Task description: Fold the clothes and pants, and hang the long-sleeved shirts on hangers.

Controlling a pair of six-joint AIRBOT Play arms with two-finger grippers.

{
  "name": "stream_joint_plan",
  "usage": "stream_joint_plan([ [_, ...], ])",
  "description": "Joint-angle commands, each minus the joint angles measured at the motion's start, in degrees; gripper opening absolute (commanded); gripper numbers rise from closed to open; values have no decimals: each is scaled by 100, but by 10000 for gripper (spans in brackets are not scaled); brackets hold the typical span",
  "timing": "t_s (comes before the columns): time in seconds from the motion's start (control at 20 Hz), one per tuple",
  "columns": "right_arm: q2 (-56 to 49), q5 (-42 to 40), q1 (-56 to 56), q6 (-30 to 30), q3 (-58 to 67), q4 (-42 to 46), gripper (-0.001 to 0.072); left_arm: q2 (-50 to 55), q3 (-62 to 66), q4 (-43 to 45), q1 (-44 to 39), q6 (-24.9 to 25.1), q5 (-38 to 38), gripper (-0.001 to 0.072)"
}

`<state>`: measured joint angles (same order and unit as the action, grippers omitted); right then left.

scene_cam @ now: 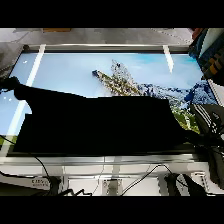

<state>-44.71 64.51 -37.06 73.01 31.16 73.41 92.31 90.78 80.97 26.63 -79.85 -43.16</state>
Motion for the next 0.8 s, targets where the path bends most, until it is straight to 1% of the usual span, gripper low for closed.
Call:
stream_joint_plan([
  [0.0,4,-118,0,0,-2,2,20,28,-2,4,-92,621,750,14],
  [0.2,4,-214,0,2,-2,-2,21,229,-2,4,-90,621,767,14],
  [0.35,2,-525,0,4,-2,-72,21,457,-2,2,-129,619,1108,13],
  [0.55,2,-868,2,4,-2,-501,21,846,-2,0,-229,619,1867,14],
  [0.75,2,-876,2,4,-2,-551,21,1158,-2,2,-450,619,3112,14],
])
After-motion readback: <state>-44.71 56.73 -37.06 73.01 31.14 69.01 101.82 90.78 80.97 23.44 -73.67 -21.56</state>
